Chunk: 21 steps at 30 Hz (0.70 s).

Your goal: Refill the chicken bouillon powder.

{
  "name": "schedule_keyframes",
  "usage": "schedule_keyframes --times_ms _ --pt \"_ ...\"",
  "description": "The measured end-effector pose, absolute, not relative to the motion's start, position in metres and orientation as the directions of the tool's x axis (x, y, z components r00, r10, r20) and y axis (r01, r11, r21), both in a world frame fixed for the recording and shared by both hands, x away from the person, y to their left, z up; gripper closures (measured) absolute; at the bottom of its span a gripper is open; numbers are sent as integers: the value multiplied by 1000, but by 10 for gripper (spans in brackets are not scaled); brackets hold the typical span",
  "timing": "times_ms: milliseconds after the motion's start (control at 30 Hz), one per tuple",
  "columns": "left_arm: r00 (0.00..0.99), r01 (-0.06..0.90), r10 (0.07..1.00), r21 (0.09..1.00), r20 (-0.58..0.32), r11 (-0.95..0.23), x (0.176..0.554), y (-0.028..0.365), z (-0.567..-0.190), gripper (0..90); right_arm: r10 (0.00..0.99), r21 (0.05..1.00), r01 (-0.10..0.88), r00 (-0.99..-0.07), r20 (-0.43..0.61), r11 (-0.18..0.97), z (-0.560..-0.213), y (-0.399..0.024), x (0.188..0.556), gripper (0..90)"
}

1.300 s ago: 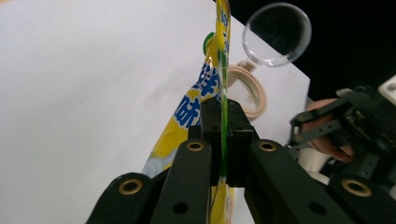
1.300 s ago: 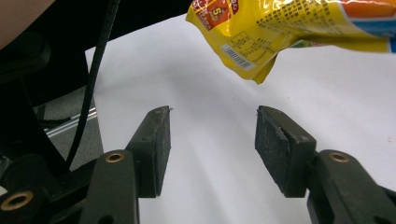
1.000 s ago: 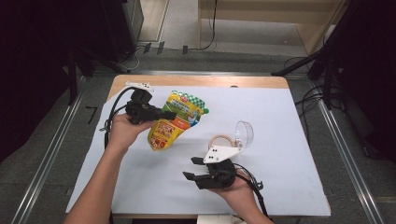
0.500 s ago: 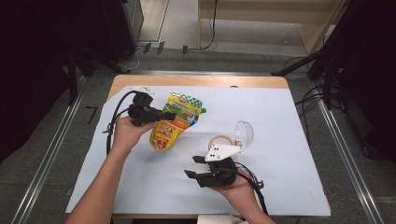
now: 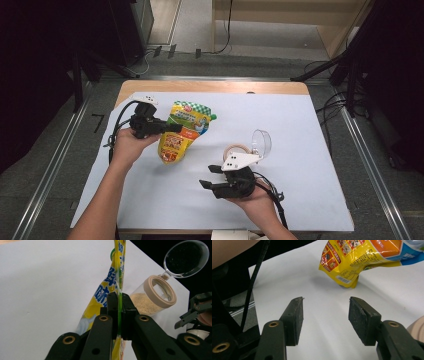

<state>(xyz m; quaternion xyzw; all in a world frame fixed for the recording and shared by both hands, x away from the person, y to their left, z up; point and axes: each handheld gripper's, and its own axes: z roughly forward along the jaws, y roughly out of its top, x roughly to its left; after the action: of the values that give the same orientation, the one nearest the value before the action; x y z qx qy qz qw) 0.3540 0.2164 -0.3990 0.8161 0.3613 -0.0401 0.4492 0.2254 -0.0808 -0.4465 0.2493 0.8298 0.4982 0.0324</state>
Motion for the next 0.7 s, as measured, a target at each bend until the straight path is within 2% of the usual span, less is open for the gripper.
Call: schedule_keyframes --times_ms 567,700 --pt "730 627 555 715 -400 -310 331 238 -403 862 453 834 391 -870 196 389 -445 -82 230 469" --pt "735 615 563 721 -379 -318 330 241 -404 860 458 833 384 -870 182 399 -445 -81 229 469"
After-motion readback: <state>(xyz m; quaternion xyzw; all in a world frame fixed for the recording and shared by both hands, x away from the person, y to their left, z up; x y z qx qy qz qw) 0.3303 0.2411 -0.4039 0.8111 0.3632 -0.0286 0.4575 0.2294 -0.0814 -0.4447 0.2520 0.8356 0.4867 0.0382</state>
